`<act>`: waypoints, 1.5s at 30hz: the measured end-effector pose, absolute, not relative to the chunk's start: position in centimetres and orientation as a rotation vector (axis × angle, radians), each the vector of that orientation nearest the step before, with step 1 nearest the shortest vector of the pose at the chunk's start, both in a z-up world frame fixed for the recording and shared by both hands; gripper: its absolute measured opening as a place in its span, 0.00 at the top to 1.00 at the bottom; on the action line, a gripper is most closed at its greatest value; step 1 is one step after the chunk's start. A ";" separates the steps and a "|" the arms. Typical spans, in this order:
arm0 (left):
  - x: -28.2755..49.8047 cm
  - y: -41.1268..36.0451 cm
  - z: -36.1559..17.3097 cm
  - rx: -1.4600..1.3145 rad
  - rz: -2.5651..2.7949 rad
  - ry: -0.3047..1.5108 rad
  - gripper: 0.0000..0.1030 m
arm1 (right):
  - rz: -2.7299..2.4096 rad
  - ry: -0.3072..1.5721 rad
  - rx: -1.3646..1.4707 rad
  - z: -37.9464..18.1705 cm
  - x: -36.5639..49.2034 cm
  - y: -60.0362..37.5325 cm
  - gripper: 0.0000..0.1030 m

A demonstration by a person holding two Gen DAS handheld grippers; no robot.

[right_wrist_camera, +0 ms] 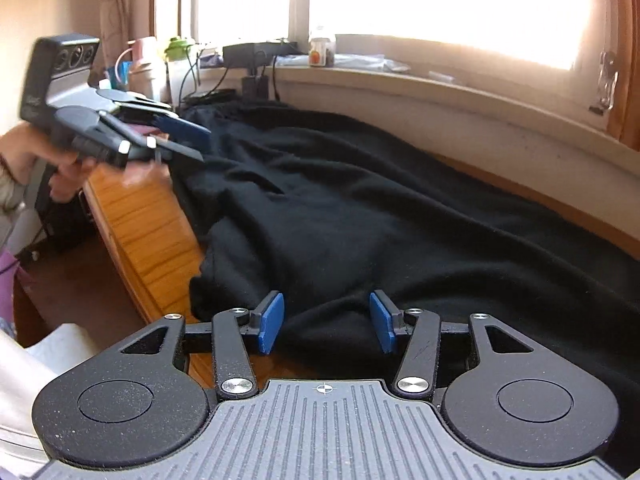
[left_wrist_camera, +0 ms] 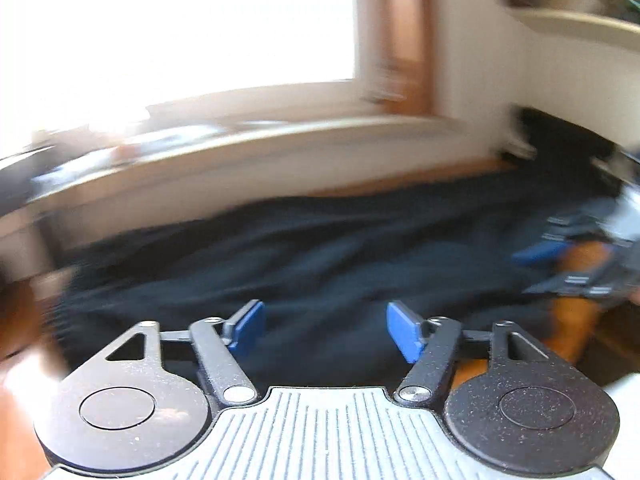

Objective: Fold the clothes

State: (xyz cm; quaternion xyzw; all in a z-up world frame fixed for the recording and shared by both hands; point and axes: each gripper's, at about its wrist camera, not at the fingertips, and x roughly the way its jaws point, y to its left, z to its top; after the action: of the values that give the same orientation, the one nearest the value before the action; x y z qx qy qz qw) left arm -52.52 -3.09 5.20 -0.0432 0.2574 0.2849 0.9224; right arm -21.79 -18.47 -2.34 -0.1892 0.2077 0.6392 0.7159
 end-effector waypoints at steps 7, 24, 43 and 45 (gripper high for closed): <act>-60.3 4.0 5.0 -0.179 0.878 0.503 0.23 | 1.344 0.358 -0.374 -2.3 -21.5 -17.1 0.53; -60.9 8.2 3.0 -0.283 0.808 0.535 0.61 | 1.438 0.464 -0.412 -3.4 -22.8 -18.4 0.53; -41.8 3.8 7.5 -0.011 0.441 0.509 0.26 | 1.260 0.372 -0.253 -3.3 -19.9 -21.9 0.51; -37.2 4.6 6.7 0.008 0.349 0.548 0.26 | 1.258 0.375 -0.256 -3.7 -19.7 -21.8 0.51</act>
State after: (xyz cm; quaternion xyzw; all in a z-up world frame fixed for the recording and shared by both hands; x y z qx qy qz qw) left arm -37.17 4.61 6.69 0.0040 0.2694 0.1714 0.9477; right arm -19.72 -21.84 -3.68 -0.1184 0.1739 0.5831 0.7847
